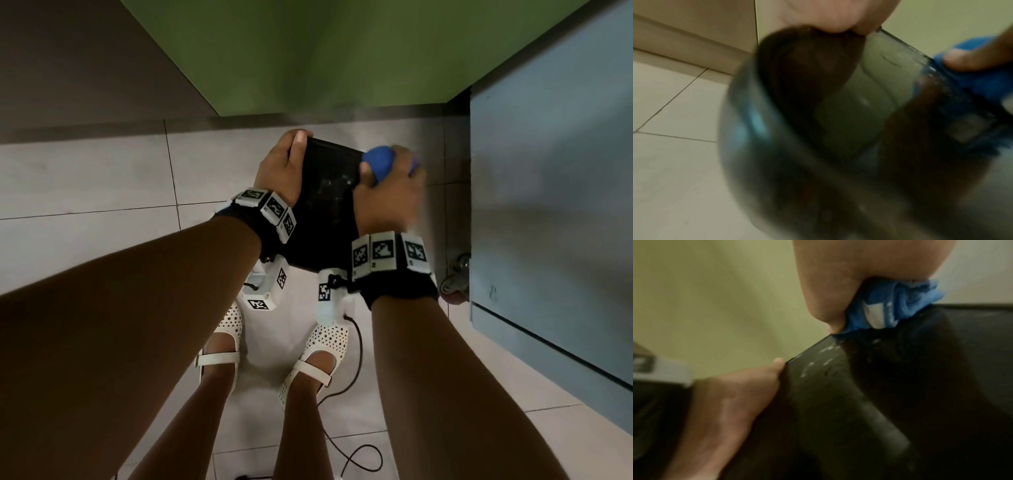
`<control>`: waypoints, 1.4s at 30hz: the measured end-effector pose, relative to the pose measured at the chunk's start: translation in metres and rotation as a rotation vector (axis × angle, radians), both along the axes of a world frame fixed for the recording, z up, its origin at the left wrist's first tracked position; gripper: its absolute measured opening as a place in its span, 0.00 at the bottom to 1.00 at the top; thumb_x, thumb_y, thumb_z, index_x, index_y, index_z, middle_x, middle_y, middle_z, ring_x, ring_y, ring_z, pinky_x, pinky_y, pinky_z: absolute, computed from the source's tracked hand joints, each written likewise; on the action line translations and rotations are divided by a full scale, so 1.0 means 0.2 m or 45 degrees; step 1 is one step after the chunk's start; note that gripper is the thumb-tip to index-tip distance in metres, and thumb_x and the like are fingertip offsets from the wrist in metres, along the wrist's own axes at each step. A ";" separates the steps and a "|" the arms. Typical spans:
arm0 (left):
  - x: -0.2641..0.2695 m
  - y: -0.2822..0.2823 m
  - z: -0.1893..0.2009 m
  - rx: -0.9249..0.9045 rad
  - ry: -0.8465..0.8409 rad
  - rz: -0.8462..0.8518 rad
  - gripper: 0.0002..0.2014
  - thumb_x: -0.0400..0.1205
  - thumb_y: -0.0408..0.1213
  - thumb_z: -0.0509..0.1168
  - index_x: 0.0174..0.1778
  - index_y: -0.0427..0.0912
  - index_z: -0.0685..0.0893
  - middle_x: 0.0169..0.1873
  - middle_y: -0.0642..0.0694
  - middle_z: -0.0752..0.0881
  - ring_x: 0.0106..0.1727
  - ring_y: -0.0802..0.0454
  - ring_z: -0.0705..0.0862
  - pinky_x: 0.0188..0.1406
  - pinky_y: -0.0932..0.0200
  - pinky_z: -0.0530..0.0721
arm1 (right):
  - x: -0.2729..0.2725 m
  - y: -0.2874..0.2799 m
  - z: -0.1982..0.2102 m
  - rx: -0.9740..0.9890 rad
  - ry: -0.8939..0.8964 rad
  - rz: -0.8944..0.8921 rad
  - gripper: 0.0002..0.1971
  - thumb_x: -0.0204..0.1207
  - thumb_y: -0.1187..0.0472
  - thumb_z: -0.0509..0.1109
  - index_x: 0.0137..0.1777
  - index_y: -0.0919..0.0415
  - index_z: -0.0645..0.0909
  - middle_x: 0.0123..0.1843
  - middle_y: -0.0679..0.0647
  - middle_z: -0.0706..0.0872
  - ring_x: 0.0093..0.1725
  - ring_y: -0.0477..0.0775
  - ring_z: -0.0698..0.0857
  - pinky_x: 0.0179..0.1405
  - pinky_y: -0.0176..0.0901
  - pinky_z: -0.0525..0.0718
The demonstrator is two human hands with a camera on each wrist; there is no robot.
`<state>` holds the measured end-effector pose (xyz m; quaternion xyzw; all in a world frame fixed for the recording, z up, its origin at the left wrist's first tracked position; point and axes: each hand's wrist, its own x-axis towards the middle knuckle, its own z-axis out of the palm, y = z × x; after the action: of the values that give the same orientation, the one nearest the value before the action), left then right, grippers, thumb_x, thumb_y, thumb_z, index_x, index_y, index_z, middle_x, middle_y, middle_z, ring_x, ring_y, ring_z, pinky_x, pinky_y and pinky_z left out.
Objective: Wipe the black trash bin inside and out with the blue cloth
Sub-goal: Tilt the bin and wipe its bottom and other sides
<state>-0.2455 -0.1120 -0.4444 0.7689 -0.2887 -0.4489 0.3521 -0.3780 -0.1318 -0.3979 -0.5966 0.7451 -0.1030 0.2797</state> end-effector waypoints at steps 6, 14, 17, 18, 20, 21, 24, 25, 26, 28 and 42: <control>0.00 0.00 0.00 -0.082 0.158 0.033 0.15 0.82 0.51 0.50 0.47 0.51 0.81 0.44 0.48 0.85 0.48 0.49 0.83 0.60 0.44 0.81 | 0.20 -0.03 -0.02 -0.069 -0.019 0.498 0.23 0.74 0.53 0.68 0.68 0.59 0.73 0.64 0.63 0.78 0.64 0.65 0.73 0.72 0.58 0.64; 0.00 0.01 0.01 -0.045 0.203 0.076 0.12 0.82 0.54 0.52 0.46 0.61 0.81 0.47 0.50 0.85 0.55 0.47 0.83 0.63 0.44 0.82 | -0.13 0.06 -0.04 -0.034 -0.085 0.044 0.26 0.78 0.53 0.64 0.74 0.57 0.64 0.72 0.64 0.70 0.67 0.66 0.74 0.66 0.56 0.76; 0.00 0.01 0.01 -0.055 0.268 0.116 0.12 0.78 0.58 0.53 0.42 0.67 0.83 0.47 0.48 0.86 0.57 0.43 0.84 0.64 0.40 0.81 | -0.15 0.22 -0.05 -0.033 -0.075 -0.047 0.27 0.78 0.53 0.65 0.75 0.58 0.64 0.77 0.68 0.63 0.75 0.69 0.66 0.70 0.62 0.72; 0.00 0.01 0.01 -0.064 0.291 0.129 0.12 0.77 0.57 0.54 0.41 0.67 0.83 0.46 0.48 0.86 0.55 0.43 0.84 0.64 0.39 0.81 | -0.14 0.28 -0.05 -0.033 -0.073 -0.061 0.27 0.77 0.54 0.65 0.75 0.59 0.65 0.78 0.69 0.62 0.77 0.71 0.61 0.72 0.65 0.69; -0.01 0.00 0.01 -0.097 0.368 0.153 0.12 0.78 0.54 0.55 0.41 0.64 0.84 0.44 0.47 0.85 0.50 0.46 0.83 0.64 0.40 0.81 | -0.10 0.40 -0.06 -0.067 -0.028 -0.006 0.27 0.76 0.53 0.65 0.73 0.63 0.68 0.78 0.72 0.62 0.78 0.73 0.57 0.76 0.67 0.60; -0.01 0.00 0.02 -0.107 0.402 0.157 0.12 0.79 0.52 0.55 0.42 0.62 0.84 0.43 0.46 0.85 0.48 0.47 0.82 0.62 0.42 0.81 | -0.07 0.44 -0.06 -0.081 -0.004 0.052 0.28 0.76 0.52 0.64 0.72 0.65 0.69 0.77 0.72 0.62 0.78 0.73 0.57 0.76 0.64 0.56; -0.01 0.00 0.03 -0.122 0.470 0.166 0.12 0.79 0.50 0.55 0.41 0.59 0.85 0.43 0.42 0.84 0.47 0.46 0.81 0.59 0.42 0.81 | 0.05 0.47 -0.05 -0.038 -0.024 0.302 0.29 0.77 0.49 0.62 0.74 0.64 0.66 0.79 0.71 0.59 0.79 0.70 0.54 0.77 0.59 0.48; -0.01 0.00 0.03 -0.122 0.487 0.169 0.12 0.79 0.50 0.55 0.40 0.59 0.85 0.43 0.41 0.84 0.47 0.45 0.81 0.60 0.41 0.81 | 0.09 0.44 -0.06 -0.039 -0.033 0.382 0.29 0.77 0.48 0.61 0.75 0.63 0.65 0.79 0.71 0.58 0.80 0.70 0.53 0.77 0.58 0.47; -0.01 0.00 0.03 -0.119 0.497 0.172 0.13 0.79 0.49 0.55 0.40 0.59 0.85 0.43 0.40 0.84 0.48 0.45 0.82 0.60 0.39 0.81 | 0.11 0.40 -0.06 -0.055 -0.041 0.425 0.30 0.77 0.47 0.59 0.75 0.64 0.65 0.79 0.71 0.58 0.79 0.71 0.54 0.77 0.58 0.47; 0.00 0.00 0.04 -0.114 0.510 0.169 0.12 0.79 0.49 0.55 0.42 0.56 0.84 0.43 0.39 0.84 0.46 0.44 0.82 0.54 0.43 0.82 | 0.12 0.28 -0.08 -0.066 -0.053 0.434 0.31 0.78 0.47 0.60 0.76 0.65 0.63 0.80 0.71 0.56 0.80 0.70 0.53 0.77 0.57 0.46; 0.00 0.01 0.02 -0.105 0.419 0.137 0.13 0.76 0.57 0.55 0.41 0.61 0.85 0.45 0.41 0.85 0.50 0.45 0.83 0.61 0.38 0.82 | 0.15 0.48 -0.06 -0.033 -0.017 0.270 0.34 0.76 0.46 0.55 0.79 0.62 0.55 0.80 0.71 0.57 0.80 0.68 0.52 0.77 0.56 0.46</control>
<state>-0.2463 -0.1095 -0.4399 0.6843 -0.2039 -0.5371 0.4491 -0.3478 -0.0358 -0.4104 -0.6752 0.6744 -0.0863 0.2861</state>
